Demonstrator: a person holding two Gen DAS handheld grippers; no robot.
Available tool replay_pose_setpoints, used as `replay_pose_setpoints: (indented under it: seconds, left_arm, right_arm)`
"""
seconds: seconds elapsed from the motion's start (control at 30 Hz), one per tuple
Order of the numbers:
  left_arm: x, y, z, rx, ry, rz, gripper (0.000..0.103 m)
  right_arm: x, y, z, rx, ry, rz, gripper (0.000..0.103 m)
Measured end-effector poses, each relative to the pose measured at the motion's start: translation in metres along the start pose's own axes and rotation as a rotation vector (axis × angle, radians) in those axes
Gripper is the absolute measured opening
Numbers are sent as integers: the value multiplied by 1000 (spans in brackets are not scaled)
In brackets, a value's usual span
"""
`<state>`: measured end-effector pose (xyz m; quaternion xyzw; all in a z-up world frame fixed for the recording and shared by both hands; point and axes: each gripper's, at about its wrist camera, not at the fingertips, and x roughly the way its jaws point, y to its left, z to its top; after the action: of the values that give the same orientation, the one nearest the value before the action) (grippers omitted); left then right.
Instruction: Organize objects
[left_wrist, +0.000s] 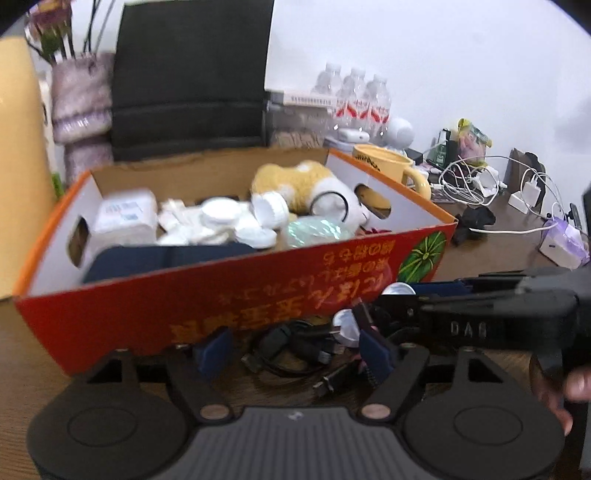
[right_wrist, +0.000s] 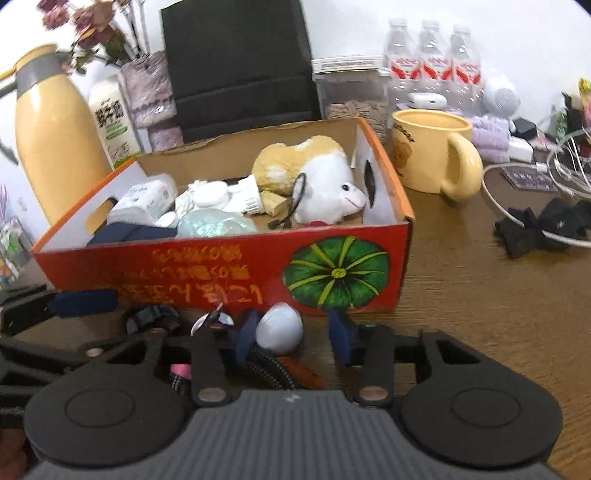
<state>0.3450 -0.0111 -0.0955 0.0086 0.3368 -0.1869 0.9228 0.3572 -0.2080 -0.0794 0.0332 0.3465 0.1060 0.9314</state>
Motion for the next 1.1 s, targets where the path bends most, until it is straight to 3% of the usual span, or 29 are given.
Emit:
replay_pose_setpoints:
  seconds: [0.03, 0.13, 0.27, 0.43, 0.53, 0.67, 0.77, 0.97, 1.1]
  left_arm:
    - [2, 0, 0, -14, 3, -4, 74]
    - [6, -4, -1, 22, 16, 22, 57]
    - [-4, -7, -6, 27, 13, 30, 51]
    - [-47, -17, -12, 3, -66, 91, 50]
    - [-88, -27, -19, -20, -124, 139, 50]
    - [-141, -44, -43, -74, -146, 119, 50]
    - [-167, -58, -58, -43, -155, 97, 50]
    - [-173, -62, -53, -46, -163, 126, 50]
    - [-155, -49, -18, 17, -160, 108, 50]
  right_arm:
    - [-1, 2, -2, -18, -4, -7, 33]
    - [-5, 4, -6, -41, -14, -9, 30]
    - [-12, 1, -7, -11, -28, 11, 30]
    - [-54, 4, -8, -31, -113, -38, 30]
    - [-93, 6, -16, -24, -149, -14, 30]
    - [-143, 19, -45, -43, -158, 44, 30]
    - [-168, 27, -65, -67, -144, 69, 30]
    - [-186, 28, -71, -50, -159, 81, 30]
    - [-179, 26, -47, -67, -195, 84, 30]
